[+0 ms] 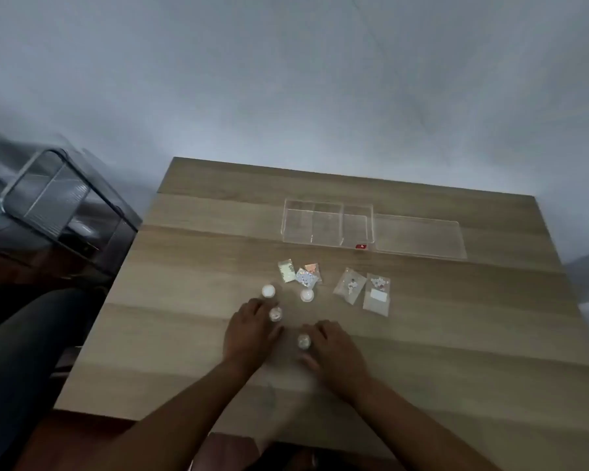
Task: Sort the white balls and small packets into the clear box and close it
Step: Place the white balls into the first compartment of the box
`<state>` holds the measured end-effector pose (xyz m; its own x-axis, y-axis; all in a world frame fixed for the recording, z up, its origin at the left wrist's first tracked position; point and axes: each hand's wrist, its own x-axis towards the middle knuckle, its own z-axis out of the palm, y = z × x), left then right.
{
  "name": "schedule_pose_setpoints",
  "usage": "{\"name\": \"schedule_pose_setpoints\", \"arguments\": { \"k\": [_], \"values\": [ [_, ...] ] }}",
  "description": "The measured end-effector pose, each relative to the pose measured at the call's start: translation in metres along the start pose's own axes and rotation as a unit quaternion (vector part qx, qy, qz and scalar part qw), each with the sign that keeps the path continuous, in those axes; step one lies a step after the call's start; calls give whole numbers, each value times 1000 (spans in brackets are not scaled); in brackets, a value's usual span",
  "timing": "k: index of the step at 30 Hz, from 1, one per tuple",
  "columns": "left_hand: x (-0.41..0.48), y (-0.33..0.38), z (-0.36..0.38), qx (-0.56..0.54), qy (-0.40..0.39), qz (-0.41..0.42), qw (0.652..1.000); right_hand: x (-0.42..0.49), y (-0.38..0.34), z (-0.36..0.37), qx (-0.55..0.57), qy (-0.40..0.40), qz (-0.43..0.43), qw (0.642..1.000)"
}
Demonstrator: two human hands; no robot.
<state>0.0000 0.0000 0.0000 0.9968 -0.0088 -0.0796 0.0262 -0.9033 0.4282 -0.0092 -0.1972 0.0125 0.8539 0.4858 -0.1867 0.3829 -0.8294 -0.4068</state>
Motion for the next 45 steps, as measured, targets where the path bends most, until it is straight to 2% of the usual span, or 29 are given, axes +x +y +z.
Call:
{"name": "schedule_pose_setpoints", "arguments": {
  "k": [4, 8, 12, 15, 19, 28, 40, 45],
  "values": [
    [7, 8, 2, -41, -31, -56, 997, 9, -10, 4, 34, -8, 21, 999],
    [11, 2, 4, -60, -40, -72, 995, 17, -9, 5, 53, -24, 37, 998],
    [12, -6, 1, -63, -17, -69, 996, 22, -2, 3, 82, 5, 49, 995],
    [10, -13, -5, -66, 13, -119, 991, 29, 8, -5, 107, 42, 87, 989],
    [20, -17, -12, -116, 22, -179, 977, 47, 17, -19, 113, 54, 128, 984],
    [43, -13, -11, -104, -16, -142, 984, 71, 23, -20, 104, 33, 127, 986],
    [49, -16, -11, -72, 3, -113, 991, 77, 27, -17, 100, 53, 82, 990],
    [55, -12, -19, -82, 20, -93, 992, 72, 30, -16, 145, 86, 104, 980]
  ]
}}
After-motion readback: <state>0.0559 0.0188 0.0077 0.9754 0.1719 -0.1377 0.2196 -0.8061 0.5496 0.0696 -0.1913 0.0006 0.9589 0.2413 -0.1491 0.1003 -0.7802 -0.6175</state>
